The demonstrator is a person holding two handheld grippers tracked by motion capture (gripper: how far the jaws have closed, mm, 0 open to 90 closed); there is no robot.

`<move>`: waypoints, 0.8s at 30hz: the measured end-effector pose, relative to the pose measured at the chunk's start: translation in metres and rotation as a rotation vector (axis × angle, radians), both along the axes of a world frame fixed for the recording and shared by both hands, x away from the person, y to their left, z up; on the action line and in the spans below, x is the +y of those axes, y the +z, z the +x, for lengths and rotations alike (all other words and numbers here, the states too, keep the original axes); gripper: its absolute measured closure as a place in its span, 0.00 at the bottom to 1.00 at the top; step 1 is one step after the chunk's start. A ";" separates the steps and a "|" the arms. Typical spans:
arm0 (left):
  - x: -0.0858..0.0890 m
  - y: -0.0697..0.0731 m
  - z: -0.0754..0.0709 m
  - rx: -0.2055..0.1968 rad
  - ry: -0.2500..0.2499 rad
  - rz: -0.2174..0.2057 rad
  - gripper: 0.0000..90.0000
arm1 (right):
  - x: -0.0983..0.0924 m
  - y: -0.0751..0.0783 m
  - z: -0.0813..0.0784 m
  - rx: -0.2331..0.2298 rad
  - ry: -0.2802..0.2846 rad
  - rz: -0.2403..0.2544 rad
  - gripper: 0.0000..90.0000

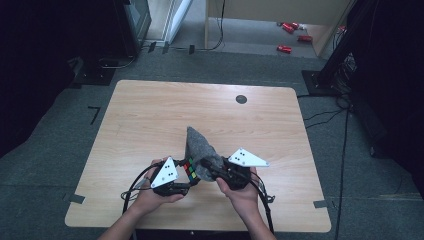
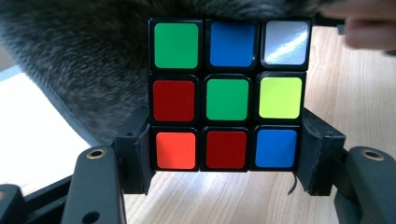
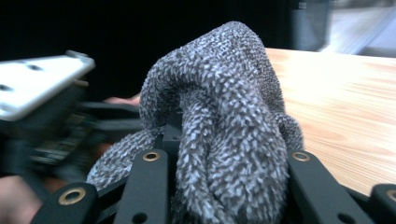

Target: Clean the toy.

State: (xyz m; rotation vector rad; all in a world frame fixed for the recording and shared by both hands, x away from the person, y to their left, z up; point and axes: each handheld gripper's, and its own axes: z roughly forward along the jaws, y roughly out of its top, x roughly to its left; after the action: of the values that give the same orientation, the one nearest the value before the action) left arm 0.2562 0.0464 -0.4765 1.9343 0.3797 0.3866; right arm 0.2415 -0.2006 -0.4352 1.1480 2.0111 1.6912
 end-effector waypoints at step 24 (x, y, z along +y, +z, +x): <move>-0.001 -0.003 0.001 0.029 -0.008 -0.011 0.38 | -0.013 0.005 -0.004 0.028 -0.020 0.076 0.73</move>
State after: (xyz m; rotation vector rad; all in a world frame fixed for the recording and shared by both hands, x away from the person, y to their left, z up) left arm 0.2571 0.0454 -0.4795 1.9318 0.3926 0.3507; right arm 0.2376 -0.2139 -0.4304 1.2190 1.9604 1.7656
